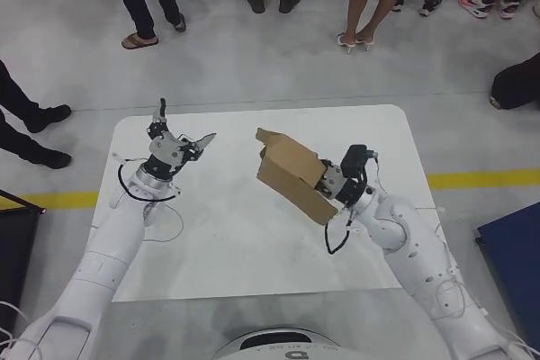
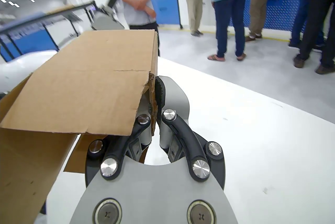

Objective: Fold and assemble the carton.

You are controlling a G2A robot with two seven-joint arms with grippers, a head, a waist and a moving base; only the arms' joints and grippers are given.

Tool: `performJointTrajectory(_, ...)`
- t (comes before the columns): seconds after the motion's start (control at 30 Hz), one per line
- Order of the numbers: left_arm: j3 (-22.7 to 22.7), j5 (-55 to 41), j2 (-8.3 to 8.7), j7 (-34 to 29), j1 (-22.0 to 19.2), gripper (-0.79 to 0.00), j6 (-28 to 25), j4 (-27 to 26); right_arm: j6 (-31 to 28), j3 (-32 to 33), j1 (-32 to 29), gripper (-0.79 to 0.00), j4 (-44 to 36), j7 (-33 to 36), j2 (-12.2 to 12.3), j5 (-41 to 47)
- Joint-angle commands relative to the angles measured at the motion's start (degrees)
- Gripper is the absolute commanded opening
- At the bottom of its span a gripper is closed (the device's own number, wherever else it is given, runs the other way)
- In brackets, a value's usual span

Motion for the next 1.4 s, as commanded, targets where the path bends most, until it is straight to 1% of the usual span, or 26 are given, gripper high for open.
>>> performJointTrajectory(0.0,0.49,-1.53,-0.23,0.75,0.00,0.000,5.10,-0.75,-5.53,0.53,0.27,-0.785,-0.06,-5.87,0.12,-4.27)
performJointTrajectory(0.07,0.83,-2.26,-0.39,1.13,0.05,0.000,8.82,-1.55,-8.60,1.00,0.27,-0.785,0.52,-10.74,0.24,-8.51)
performJointTrajectory(0.13,0.94,-1.64,-0.43,1.34,-0.04,0.000,11.45,-2.85,-9.19,1.19,0.24,-0.785,0.88,-14.59,0.29,-13.09)
performJointTrajectory(0.23,1.07,0.58,-0.38,2.67,-0.16,0.000,14.38,-5.46,-7.28,0.83,0.10,-0.785,1.01,-18.76,0.27,-19.54)
performJointTrajectory(0.27,1.37,1.27,-0.36,3.26,0.03,0.000,16.12,-6.42,-6.49,0.70,0.04,-0.785,1.59,-19.69,0.27,-21.08)
performJointTrajectory(0.4,1.68,3.62,-0.28,5.10,0.40,0.000,19.68,-9.00,-4.05,-0.06,0.25,-0.785,2.61,-21.72,0.18,-24.73)
performJointTrajectory(0.57,1.91,4.05,-0.71,5.33,0.25,0.000,19.34,-9.19,-2.73,-0.30,0.04,-0.785,2.63,-22.66,0.21,-26.37)
performJointTrajectory(0.77,3.35,7.55,-1.35,7.01,-0.95,0.000,18.18,-8.80,-2.11,0.09,-0.83,-0.785,1.76,-23.03,0.43,-27.05)
performJointTrajectory(0.97,5.42,4.99,-2.56,6.28,-2.10,0.000,19.21,-6.75,-1.73,0.41,-1.71,-0.785,0.52,-23.01,0.65,-27.61)
performJointTrajectory(1.1,6.51,6.35,-3.16,7.05,-3.01,0.000,18.64,-5.49,-1.60,0.52,-2.11,-0.785,0.20,-23.12,0.76,-27.71)
performJointTrajectory(1.37,7.21,8.31,-3.69,5.64,-3.94,0.000,21.31,-4.31,-1.29,0.76,-2.47,-0.785,-0.15,-23.24,0.91,-27.36)
